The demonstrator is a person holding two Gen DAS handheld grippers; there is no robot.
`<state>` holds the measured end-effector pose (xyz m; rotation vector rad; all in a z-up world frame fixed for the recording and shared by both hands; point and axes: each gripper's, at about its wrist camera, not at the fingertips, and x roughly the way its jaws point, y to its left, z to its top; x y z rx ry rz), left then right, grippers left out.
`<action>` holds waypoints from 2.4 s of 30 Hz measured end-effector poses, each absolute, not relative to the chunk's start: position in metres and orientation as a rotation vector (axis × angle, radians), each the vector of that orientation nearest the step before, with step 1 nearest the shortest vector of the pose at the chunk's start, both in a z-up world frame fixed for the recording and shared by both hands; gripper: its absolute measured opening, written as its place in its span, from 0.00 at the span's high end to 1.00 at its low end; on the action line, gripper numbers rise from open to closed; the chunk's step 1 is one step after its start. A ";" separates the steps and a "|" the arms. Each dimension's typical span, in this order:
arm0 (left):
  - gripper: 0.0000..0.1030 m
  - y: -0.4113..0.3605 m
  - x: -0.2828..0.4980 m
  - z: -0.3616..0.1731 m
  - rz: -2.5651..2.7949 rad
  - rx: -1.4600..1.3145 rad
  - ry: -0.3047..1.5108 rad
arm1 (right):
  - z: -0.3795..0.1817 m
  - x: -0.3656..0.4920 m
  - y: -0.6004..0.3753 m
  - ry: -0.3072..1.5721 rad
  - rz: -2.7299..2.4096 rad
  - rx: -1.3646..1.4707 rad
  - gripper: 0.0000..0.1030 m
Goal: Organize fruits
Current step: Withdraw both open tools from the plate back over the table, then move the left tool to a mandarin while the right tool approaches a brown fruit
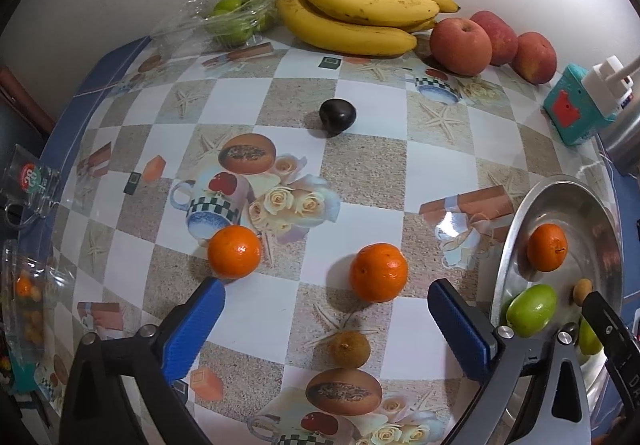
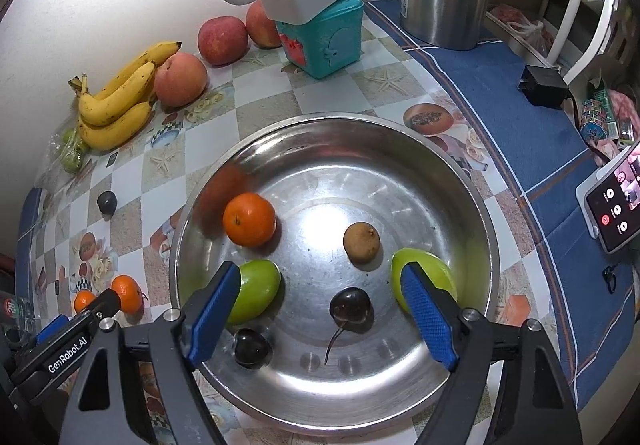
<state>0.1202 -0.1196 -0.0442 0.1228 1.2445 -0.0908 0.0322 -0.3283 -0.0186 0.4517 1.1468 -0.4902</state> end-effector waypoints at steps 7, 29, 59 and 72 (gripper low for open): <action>0.00 -0.116 0.120 -0.044 -0.071 0.131 1.235 | -0.022 0.033 -0.327 1.160 -0.484 0.446 0.19; 0.00 -0.104 0.120 -0.031 -0.076 0.148 1.203 | -0.015 0.035 -0.322 1.096 -0.449 0.471 0.19; 0.00 -0.010 0.136 -0.007 0.075 0.031 1.166 | -0.012 0.079 -0.210 1.134 -0.121 0.355 0.19; 0.01 -0.002 0.142 -0.020 0.005 -0.057 1.229 | -0.018 0.087 -0.192 1.135 -0.068 0.360 0.19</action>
